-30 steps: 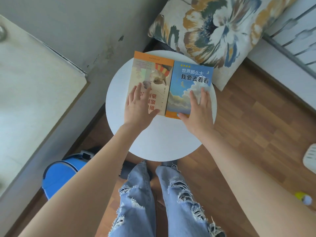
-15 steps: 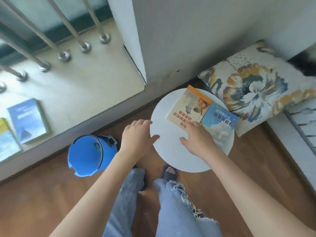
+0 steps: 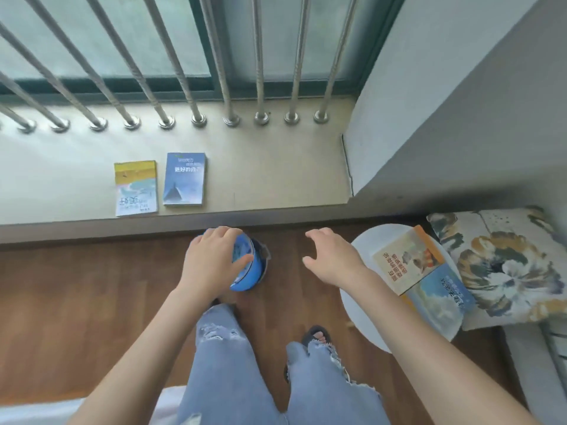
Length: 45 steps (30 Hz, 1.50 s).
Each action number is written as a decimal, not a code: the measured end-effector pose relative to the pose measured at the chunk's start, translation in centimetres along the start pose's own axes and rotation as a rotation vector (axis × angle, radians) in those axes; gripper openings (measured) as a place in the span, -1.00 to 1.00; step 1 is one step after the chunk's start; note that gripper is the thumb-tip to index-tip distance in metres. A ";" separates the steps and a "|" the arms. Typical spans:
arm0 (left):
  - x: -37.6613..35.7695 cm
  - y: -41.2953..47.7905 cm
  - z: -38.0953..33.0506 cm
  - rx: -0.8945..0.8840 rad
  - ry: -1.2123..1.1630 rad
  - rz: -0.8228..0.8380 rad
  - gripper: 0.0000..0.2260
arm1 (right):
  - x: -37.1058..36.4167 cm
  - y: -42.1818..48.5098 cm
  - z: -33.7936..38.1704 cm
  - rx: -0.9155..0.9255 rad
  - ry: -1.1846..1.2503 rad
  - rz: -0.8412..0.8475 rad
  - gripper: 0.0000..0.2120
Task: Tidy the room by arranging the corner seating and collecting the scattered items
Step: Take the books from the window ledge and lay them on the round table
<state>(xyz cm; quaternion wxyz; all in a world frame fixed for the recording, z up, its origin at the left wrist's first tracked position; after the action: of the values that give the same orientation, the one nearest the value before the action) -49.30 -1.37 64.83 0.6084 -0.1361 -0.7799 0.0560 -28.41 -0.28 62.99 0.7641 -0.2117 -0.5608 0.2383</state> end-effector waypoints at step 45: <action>-7.3 13.6 48.4 0.669 -0.222 0.024 -0.46 | -12.8 33.8 30.2 -0.340 0.393 -0.028 -0.22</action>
<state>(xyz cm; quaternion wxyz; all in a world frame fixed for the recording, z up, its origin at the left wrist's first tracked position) -92.39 13.39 42.26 0.5299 0.0685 -0.7781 0.3303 -64.93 20.64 41.82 0.8150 -0.3715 -0.4366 0.0845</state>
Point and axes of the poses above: each hand's wrist, its own y-axis towards the middle knuckle, its own x-axis out of the back of the hand, z = x × y, the point moved 8 cm from there along y, towards the middle knuckle, and after that the axes turned 3 degrees about -x, right-handed, at the moved point
